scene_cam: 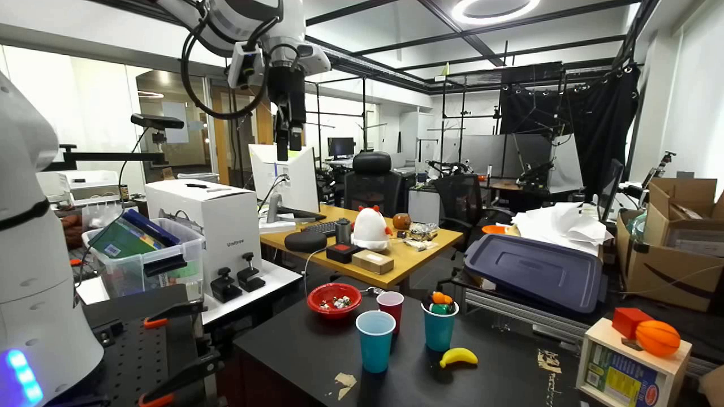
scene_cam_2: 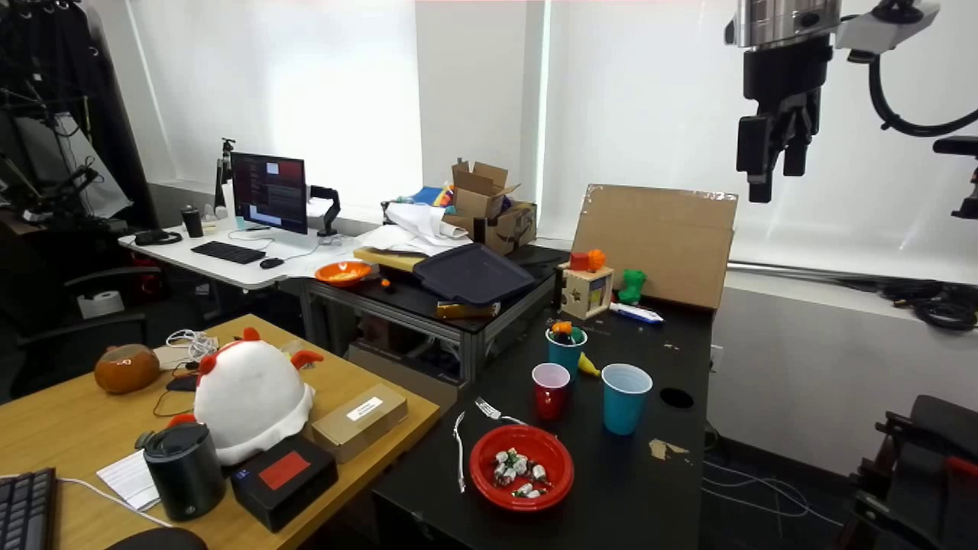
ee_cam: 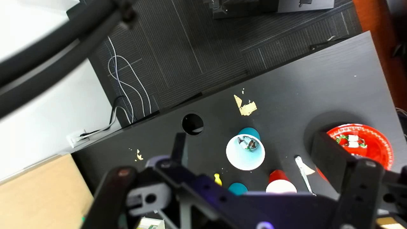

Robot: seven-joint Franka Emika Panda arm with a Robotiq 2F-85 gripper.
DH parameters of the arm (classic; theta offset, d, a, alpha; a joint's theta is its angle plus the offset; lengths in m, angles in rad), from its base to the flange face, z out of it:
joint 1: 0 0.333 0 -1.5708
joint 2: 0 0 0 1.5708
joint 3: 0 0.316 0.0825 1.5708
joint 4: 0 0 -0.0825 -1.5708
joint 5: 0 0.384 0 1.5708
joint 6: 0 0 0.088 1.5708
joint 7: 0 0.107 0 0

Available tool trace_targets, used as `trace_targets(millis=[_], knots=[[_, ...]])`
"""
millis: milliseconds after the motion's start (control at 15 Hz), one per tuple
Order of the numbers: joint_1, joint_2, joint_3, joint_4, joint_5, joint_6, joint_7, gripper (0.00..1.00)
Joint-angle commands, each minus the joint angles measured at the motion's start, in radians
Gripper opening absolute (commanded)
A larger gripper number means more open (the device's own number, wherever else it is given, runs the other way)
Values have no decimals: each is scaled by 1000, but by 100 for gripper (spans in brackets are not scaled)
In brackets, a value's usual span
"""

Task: Put the sweets into the blue cup.

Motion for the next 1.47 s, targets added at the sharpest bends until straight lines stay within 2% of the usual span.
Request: trace_targets(millis=[0, 467, 667, 1000, 1400], knots=[[22, 2, -19, 2, -7, -3, 7, 100], [22, 2, -19, 2, -7, -3, 7, 100], [20, 43, -19, 34, -19, -13, 4, 100], [27, 195, -17, 154, -50, -28, -25, 100], [77, 478, -20, 373, -57, 21, -55, 100]])
